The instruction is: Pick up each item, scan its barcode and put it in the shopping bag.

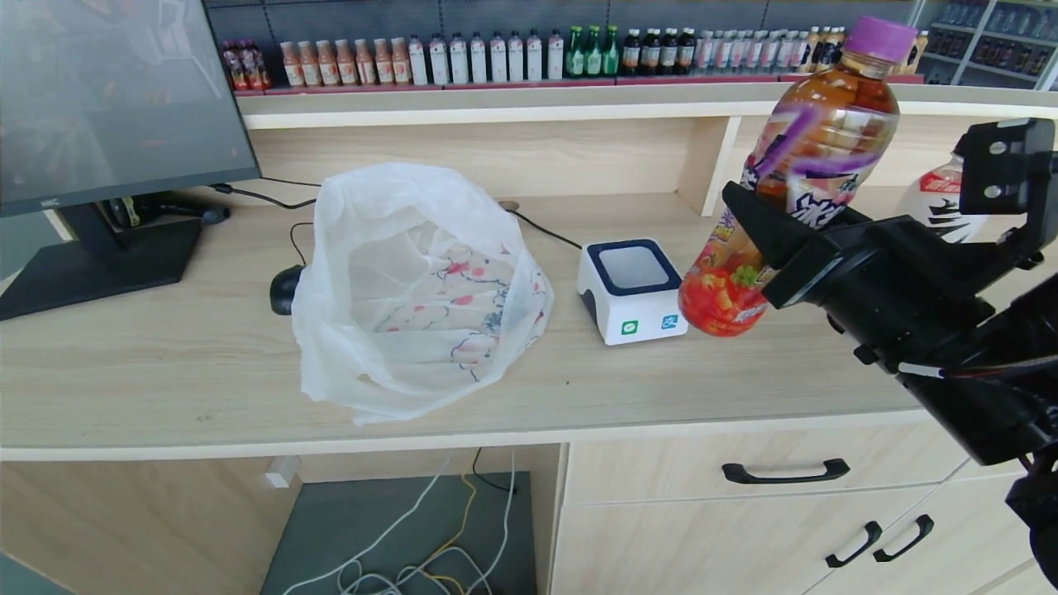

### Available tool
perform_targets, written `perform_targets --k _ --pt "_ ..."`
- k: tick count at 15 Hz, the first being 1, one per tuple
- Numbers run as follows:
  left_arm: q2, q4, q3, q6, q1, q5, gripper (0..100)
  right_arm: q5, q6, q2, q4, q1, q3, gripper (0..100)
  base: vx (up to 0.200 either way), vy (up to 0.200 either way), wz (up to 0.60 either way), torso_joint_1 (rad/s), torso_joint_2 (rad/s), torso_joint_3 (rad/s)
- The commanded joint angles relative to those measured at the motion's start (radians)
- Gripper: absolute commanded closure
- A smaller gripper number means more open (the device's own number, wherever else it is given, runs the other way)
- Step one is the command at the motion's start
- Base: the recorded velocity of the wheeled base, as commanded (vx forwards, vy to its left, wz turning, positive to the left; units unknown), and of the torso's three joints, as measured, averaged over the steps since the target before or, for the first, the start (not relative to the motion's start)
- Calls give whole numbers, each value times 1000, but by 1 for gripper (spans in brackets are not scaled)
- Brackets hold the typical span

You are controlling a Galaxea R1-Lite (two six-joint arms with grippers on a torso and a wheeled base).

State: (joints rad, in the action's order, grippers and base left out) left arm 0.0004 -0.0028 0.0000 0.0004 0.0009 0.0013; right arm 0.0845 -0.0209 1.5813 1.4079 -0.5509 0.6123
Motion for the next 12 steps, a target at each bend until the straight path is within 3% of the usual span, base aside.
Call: perform_targets --k 1,7,12 --pt "0 0 0 3 1 0 0 -2 1 -20 6 8 -23 100 0 0 0 0 0 0" --pt "0 0 0 3 1 0 0 -15 2 -23 16 14 -28 100 0 0 0 0 0 0" --pt "0 0 0 3 1 0 0 -9 42 48 -20 3 119 100 0 0 0 0 0 0"
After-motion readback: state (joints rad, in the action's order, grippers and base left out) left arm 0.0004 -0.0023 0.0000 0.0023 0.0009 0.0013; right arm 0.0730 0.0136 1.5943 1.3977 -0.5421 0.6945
